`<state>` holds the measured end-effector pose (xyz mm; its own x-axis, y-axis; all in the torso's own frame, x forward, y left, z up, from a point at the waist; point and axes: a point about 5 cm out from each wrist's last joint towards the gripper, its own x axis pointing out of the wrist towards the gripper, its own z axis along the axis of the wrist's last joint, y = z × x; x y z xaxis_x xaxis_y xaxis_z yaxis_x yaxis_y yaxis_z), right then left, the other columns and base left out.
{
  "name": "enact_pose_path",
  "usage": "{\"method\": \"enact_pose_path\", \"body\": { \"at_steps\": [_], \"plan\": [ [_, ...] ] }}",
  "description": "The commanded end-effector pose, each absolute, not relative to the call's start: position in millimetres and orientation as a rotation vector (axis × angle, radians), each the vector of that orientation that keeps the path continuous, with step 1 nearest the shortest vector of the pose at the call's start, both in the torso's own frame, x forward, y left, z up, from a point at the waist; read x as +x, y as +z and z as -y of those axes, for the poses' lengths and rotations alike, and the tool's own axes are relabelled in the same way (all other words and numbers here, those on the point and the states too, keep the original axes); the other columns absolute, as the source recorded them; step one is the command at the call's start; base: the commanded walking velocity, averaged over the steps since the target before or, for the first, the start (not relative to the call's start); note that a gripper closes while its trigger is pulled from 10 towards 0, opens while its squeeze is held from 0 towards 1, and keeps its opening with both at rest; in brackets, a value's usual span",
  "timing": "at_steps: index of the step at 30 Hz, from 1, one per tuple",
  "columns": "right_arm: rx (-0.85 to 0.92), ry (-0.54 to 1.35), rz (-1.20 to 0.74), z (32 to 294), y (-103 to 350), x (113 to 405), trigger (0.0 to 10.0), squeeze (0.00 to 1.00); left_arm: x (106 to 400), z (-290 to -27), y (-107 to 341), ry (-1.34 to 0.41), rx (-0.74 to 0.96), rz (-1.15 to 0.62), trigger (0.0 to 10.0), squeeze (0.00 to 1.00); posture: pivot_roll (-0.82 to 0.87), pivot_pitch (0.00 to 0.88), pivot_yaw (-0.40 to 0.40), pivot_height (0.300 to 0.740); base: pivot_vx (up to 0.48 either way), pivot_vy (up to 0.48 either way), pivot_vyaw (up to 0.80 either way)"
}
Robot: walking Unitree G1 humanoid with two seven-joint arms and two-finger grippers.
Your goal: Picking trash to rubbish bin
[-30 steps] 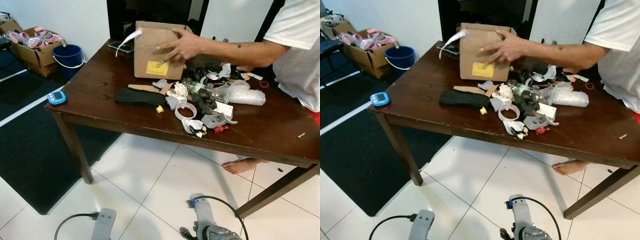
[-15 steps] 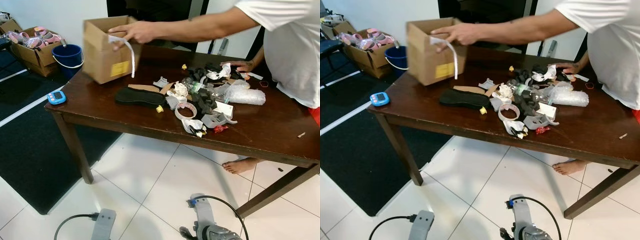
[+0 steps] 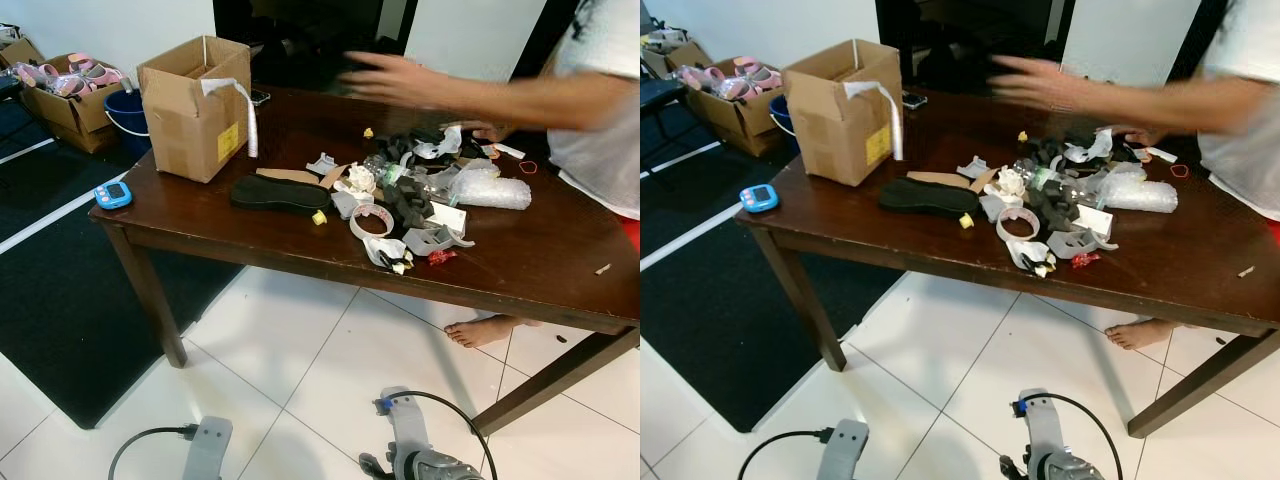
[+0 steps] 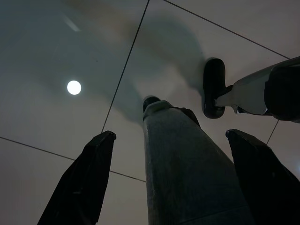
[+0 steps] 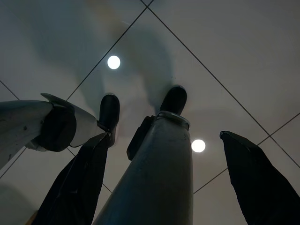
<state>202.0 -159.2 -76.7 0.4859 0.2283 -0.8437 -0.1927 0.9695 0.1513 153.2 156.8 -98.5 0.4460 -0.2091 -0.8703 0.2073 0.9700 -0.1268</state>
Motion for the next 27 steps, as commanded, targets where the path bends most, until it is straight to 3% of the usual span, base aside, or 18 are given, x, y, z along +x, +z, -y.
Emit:
{"method": "enact_pose_path", "body": {
  "at_steps": [1,27],
  "plan": [
    [0.045,0.247,-1.042,158.8,-78.0,200.0,10.0,0.0,151.7,-154.4,-99.2,-0.266,-0.004,-1.085,10.0,0.0,0.07,0.044,-0.043,0.74,0.0,0.0,0.0],
    [0.035,0.247,-1.047,160.6,-78.6,198.5,10.0,0.0,153.1,-151.9,-98.7,-0.269,0.002,-1.075,10.0,0.0,0.06,0.041,-0.046,0.74,0.0,0.0,0.0]
  ]
}}
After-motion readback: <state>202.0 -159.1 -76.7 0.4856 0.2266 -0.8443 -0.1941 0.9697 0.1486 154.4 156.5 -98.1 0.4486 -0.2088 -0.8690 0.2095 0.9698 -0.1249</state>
